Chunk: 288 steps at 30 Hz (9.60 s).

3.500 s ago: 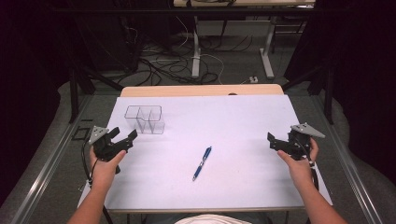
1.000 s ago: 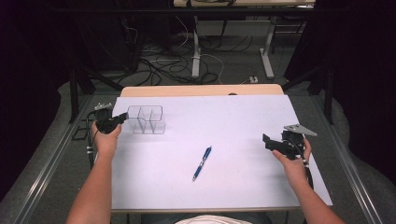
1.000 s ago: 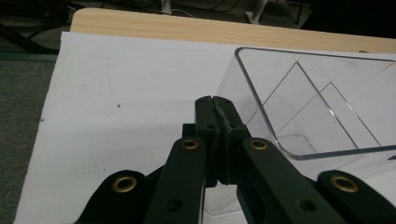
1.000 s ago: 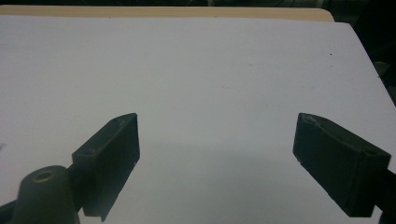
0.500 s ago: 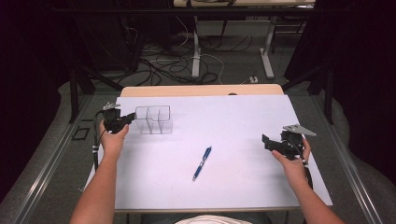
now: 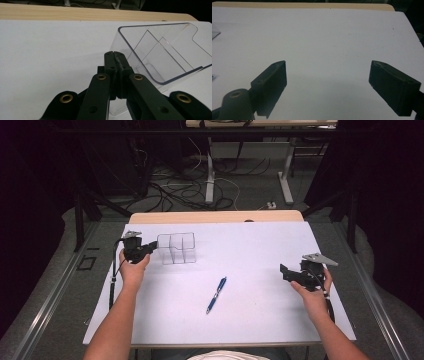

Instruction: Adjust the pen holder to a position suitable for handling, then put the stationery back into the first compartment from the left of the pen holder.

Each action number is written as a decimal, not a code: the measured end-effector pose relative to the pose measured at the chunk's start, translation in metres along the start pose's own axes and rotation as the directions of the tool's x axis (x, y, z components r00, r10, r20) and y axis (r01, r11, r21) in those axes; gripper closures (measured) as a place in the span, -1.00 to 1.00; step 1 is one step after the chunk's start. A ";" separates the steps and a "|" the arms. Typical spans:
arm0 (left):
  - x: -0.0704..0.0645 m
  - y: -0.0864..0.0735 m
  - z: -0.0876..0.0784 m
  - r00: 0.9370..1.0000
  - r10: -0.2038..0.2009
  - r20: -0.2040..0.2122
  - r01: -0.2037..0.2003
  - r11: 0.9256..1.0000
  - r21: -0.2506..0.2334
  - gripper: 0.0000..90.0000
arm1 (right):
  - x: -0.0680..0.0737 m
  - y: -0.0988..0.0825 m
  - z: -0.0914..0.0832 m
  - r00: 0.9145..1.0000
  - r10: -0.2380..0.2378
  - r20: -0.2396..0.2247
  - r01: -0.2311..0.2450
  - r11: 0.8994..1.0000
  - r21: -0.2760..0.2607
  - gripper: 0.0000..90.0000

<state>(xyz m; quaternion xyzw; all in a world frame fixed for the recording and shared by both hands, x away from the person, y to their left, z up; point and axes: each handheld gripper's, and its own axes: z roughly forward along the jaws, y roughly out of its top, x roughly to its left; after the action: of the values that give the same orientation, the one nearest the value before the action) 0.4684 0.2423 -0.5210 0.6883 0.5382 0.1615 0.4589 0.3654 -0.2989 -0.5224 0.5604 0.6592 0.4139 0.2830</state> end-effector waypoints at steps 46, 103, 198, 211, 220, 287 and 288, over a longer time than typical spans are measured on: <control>-0.101 -0.001 0.054 0.988 0.068 0.139 -0.070 0.997 0.009 1.00 | 0.008 -0.001 0.002 0.999 -0.015 -0.039 0.016 1.000 0.008 -0.68; -0.101 -0.009 -0.015 0.987 0.069 0.143 -0.069 0.998 -0.008 0.26 | 0.010 0.002 0.001 0.996 -0.013 -0.083 0.013 1.000 0.000 -0.68; -0.190 -0.079 0.000 0.962 0.096 0.254 -0.202 0.877 0.435 0.17 | 0.011 0.001 -0.004 0.995 -0.032 -0.099 0.031 0.999 -0.008 -0.67; -0.190 -0.085 0.008 0.968 0.035 0.249 -0.160 0.852 0.499 0.32 | 0.010 0.001 -0.004 0.995 -0.032 -0.099 0.031 0.999 -0.006 -0.67; -0.194 -0.084 0.010 0.970 0.025 0.241 -0.151 0.841 0.519 0.50 | 0.011 0.001 -0.004 0.995 -0.032 -0.099 0.032 0.999 -0.005 -0.67; -0.180 -0.058 -0.006 0.965 0.009 0.261 -0.148 0.841 0.520 0.77 | 0.034 0.005 -0.009 0.968 -0.228 -0.104 0.223 0.973 -0.053 -0.66; -0.179 -0.057 -0.007 0.965 0.007 0.262 -0.147 0.841 0.520 0.78 | 0.036 0.005 -0.009 0.966 -0.236 -0.109 0.232 0.971 -0.054 -0.66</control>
<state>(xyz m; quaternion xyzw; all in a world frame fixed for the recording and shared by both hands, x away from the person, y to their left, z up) 0.3631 0.0866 -0.5147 0.8248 0.4713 -0.0643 0.3056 0.3527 -0.2662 -0.5106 0.4482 0.7273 0.4224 0.3031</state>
